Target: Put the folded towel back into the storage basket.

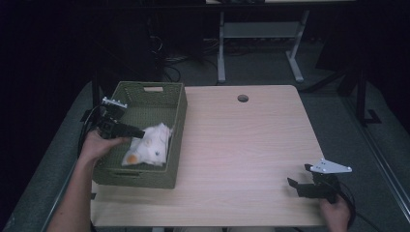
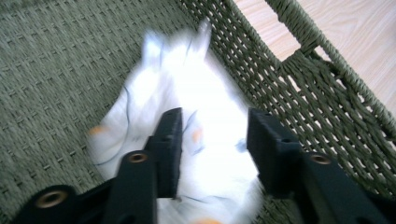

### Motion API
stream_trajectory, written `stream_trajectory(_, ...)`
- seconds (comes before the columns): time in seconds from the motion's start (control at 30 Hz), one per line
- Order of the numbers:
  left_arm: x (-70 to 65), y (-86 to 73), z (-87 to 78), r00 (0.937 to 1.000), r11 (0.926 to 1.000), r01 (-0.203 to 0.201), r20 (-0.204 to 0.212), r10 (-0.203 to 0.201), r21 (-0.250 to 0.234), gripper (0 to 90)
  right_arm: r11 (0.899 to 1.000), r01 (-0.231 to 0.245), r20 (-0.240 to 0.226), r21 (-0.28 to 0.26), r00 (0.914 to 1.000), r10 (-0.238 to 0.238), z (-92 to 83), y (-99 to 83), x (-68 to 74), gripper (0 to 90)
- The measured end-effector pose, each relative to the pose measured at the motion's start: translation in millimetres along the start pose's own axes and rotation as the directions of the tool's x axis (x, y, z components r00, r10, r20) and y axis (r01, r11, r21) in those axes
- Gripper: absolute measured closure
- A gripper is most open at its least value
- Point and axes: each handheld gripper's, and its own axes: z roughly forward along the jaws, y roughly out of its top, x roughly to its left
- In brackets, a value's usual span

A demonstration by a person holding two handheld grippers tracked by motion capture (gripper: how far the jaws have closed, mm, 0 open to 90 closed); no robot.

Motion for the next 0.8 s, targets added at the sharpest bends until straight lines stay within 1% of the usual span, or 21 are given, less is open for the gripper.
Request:
stream_trajectory(0.07,-0.6,-1.4,-1.1,0.9999,0.9999,0.012,-0.009,-0.012,0.007,52.4,1.000,0.001,0.001,0.001,1.0000,-0.001,0.6,0.5,0.9,13.7)
stream_trajectory(0.13,-1.1,-2.9,-2.3,0.9998,0.9997,0.016,-0.014,-0.016,0.016,52.5,1.000,0.004,0.001,-0.001,1.0000,-0.004,0.8,1.3,1.5,13.7)
stream_trajectory(0.23,-3.5,-6.3,-4.1,0.9997,0.9997,0.023,-0.005,-0.023,0.006,54.0,1.000,0.009,0.001,-0.007,1.0000,-0.009,1.0,2.7,2.3,13.7)
stream_trajectory(0.33,-6.1,-10.0,-4.3,0.9997,0.9997,0.022,0.006,-0.022,0.009,55.0,1.000,0.015,0.002,-0.009,0.9999,-0.015,2.1,4.4,4.1,13.7)
stream_trajectory(0.47,-8.6,-10.2,-2.6,0.9993,0.9993,0.036,0.014,-0.036,0.004,54.9,1.000,0.022,0.006,-0.014,0.9997,-0.022,3.3,5.9,5.8,13.7)
stream_trajectory(0.5,-9.3,-9.8,-2.2,0.9993,0.9994,0.034,0.015,-0.034,0.008,54.6,1.000,0.020,0.006,-0.012,0.9998,-0.020,3.5,5.8,5.9,13.7)
stream_trajectory(0.63,-14.6,-9.4,-0.2,0.9991,0.9994,0.032,0.027,-0.032,-0.011,53.8,1.000,0.025,0.007,-0.011,0.9997,-0.025,3.5,6.2,6.8,13.7)
stream_trajectory(0.7,-18.0,-9.3,2.2,0.9991,0.9995,0.032,0.028,-0.032,-0.009,52.4,1.000,0.025,0.005,-0.010,0.9997,-0.025,3.0,6.3,7.6,13.7)
stream_trajectory(0.77,-20.9,-8.7,3.3,0.9995,0.9998,0.017,0.028,-0.017,-0.010,52.3,1.000,0.022,0.006,-0.010,0.9997,-0.022,2.6,6.2,8.5,13.7)
stream_trajectory(0.8,-21.6,-8.4,3.6,0.9995,0.9998,0.018,0.027,-0.018,-0.012,52.2,1.000,0.022,0.007,-0.008,0.9997,-0.022,2.5,6.1,8.7,13.7)
